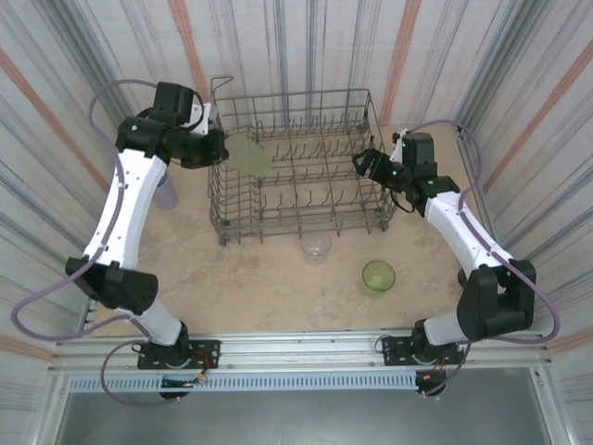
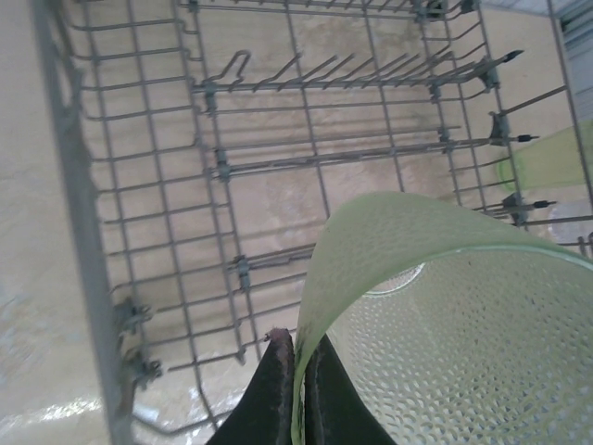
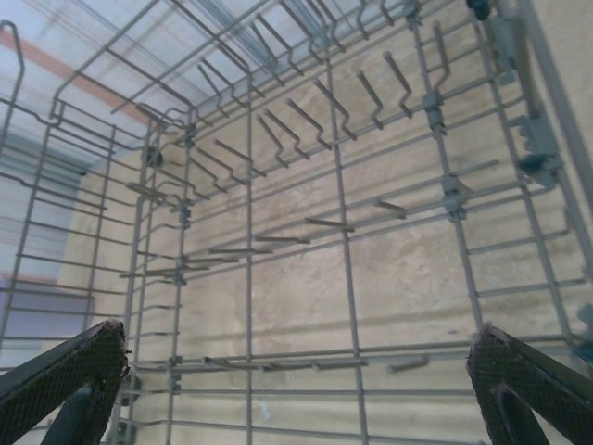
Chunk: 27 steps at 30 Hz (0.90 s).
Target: Load the cups into the dish rack
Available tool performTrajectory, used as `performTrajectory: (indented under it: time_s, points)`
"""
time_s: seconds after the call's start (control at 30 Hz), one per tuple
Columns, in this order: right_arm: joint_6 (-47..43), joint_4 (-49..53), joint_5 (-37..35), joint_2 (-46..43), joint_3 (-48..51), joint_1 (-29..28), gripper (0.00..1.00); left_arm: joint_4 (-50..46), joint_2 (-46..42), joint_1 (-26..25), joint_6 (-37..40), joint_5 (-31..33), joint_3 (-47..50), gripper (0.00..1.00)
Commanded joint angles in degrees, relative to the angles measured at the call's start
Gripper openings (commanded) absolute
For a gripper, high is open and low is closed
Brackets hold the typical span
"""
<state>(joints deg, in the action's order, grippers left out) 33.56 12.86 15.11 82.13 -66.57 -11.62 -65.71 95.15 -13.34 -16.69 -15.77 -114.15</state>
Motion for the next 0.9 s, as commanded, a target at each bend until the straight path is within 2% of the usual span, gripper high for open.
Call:
performTrajectory:
  time_s: [0.0,0.17,0.3,0.4,0.53,0.73,0.87]
  points:
    - [1.9,-3.5,1.9,2.1,-3.2,-0.7,0.99,2.7,3.9,1.4,1.7,-7.3,-3.7,0.0]
    - [4.6,-7.7,3.2,4.9,-4.0,-1.3,0.99,6.0,8.6,3.6,0.6,-14.3,-5.5,0.0]
    - [6.8,-9.7,8.2,7.6,-5.5,-1.4,0.99,9.8,11.9,5.7,-2.0,-22.1,-5.9,0.0]
    - [10.1,-15.2,11.0,9.1,-4.2,-2.0,0.99,11.9,13.8,6.8,-3.8,-27.2,-5.8,0.0]
    - [14.2,-22.4,14.1,11.0,-2.8,-3.5,0.99,15.1,15.4,7.8,-5.9,-32.3,-4.2,0.0]
    - [20.2,-31.6,17.8,14.9,-3.2,-5.6,0.99,27.0,15.8,8.9,-12.1,-39.5,2.5,0.0]
    - [25.8,-39.0,20.3,17.6,-3.0,-6.2,0.99,30.8,16.6,9.3,-13.9,-41.6,3.5,0.0]
